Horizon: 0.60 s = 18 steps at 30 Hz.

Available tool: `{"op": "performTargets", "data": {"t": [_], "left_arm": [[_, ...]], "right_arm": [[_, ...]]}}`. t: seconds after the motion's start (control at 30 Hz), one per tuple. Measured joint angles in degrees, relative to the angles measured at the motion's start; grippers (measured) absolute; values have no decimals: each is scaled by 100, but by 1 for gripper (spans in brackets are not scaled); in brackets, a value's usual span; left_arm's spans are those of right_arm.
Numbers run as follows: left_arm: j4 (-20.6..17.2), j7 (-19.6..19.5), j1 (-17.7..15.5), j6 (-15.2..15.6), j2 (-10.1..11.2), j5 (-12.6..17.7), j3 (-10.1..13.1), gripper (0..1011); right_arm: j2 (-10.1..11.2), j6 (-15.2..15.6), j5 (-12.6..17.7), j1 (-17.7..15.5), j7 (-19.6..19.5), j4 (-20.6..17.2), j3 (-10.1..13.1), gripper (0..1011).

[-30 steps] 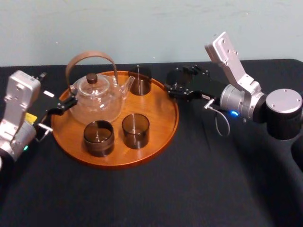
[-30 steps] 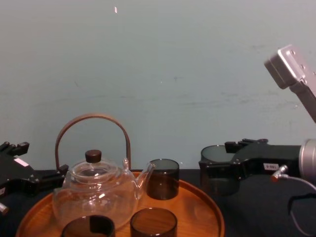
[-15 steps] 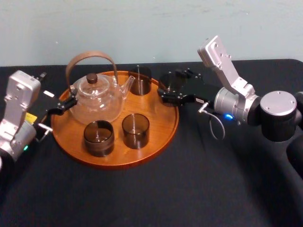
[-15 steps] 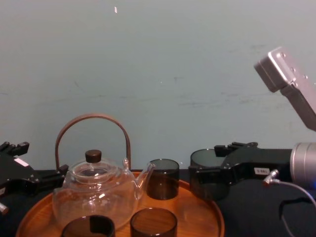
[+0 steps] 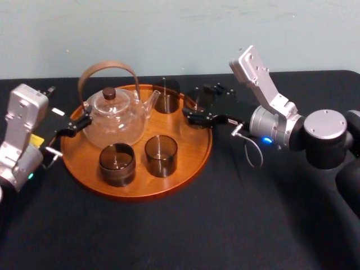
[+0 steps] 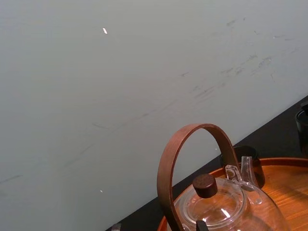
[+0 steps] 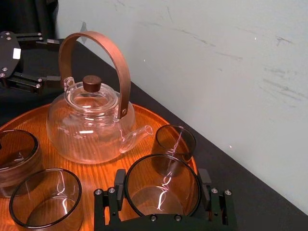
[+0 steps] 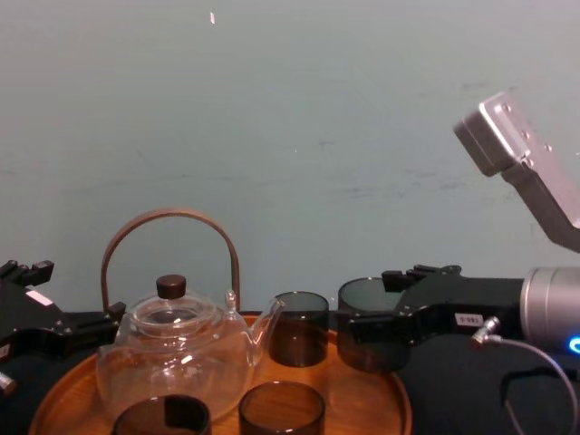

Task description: Pick up the glass from the table and place it on the tray.

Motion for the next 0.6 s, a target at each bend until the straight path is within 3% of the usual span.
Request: {"op": "performTargets", "data": {"t": [0.6], "left_arm": [[0, 0, 0, 0, 0, 0, 0, 1009]], "right_arm": [[-145, -133, -51, 113, 4, 349, -105, 918]]}}
